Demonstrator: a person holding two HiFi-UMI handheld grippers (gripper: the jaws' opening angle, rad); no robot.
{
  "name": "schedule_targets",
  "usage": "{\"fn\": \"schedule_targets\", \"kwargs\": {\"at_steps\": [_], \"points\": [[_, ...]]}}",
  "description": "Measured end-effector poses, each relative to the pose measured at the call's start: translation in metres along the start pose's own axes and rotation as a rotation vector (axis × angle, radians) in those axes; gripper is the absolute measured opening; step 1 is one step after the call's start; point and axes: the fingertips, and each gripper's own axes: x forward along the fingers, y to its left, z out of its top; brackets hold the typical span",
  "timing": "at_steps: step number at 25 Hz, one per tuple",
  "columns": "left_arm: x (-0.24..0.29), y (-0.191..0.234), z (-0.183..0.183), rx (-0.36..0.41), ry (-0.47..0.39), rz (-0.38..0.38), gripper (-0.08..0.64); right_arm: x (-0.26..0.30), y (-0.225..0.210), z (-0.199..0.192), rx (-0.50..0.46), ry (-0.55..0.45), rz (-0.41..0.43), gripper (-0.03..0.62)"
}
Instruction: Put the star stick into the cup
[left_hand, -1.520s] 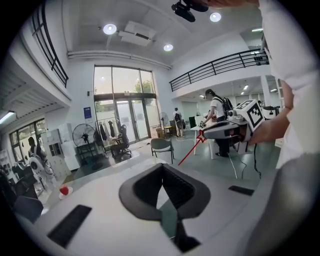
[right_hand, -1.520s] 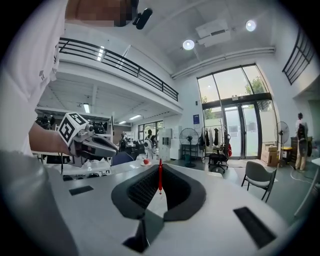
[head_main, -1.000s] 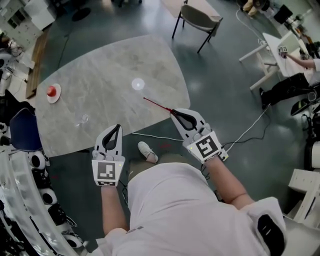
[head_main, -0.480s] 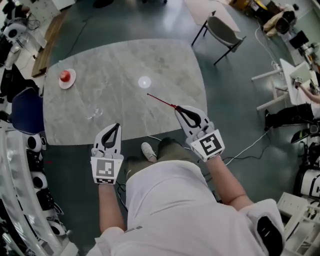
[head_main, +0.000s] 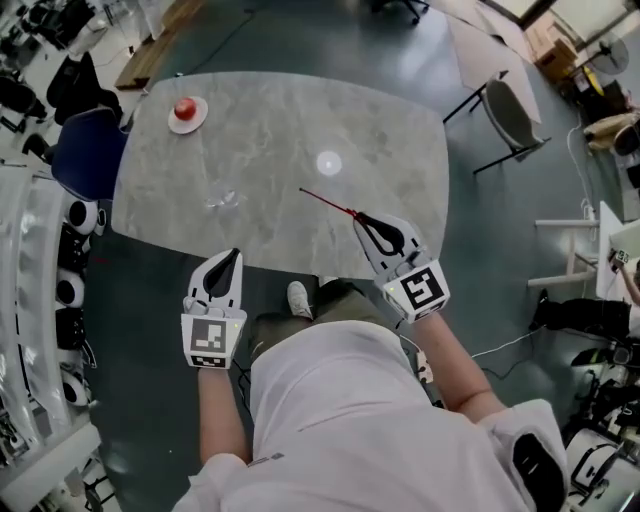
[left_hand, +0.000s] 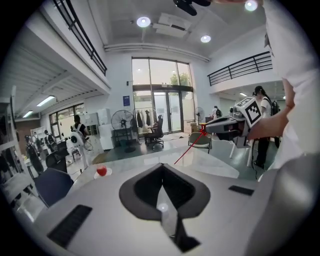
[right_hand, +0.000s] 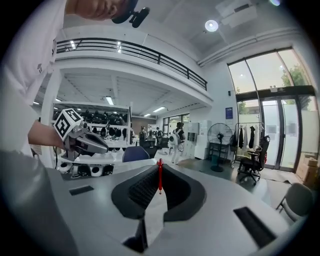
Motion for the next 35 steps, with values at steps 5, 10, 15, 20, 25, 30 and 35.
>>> {"fn": "schedule_targets", "kwargs": {"at_steps": [5,10,15,20,25,30,35], "points": [[-0.009,0.0,-0.013,-0.061,0.043,0.108,0.002,0.023,-0.002,-0.002,-0.001,-0.007,0.117,0.026],[-0.022,0.006,-0.025,-0.117,0.076,0.214,0.002,0.054,0.004,-0.006,-0.008,0.003,0.227,0.026],[-0.035,0.02,-0.037,-0.151,0.102,0.289,0.002,0.086,0.014,-0.007,-0.017,0.016,0.308,0.026],[-0.045,0.031,-0.051,-0.195,0.115,0.352,0.002,0.116,0.023,-0.005,-0.035,0.018,0.364,0.027],[-0.056,0.047,-0.059,-0.224,0.117,0.375,0.002,0.148,0.034,-0.002,-0.047,0.025,0.389,0.026],[-0.064,0.059,-0.07,-0.25,0.128,0.41,0.002,0.179,0.04,-0.005,-0.055,0.031,0.407,0.026],[-0.075,0.072,-0.076,-0.278,0.144,0.455,0.002,0.209,0.048,-0.012,-0.058,0.05,0.438,0.026]]}}
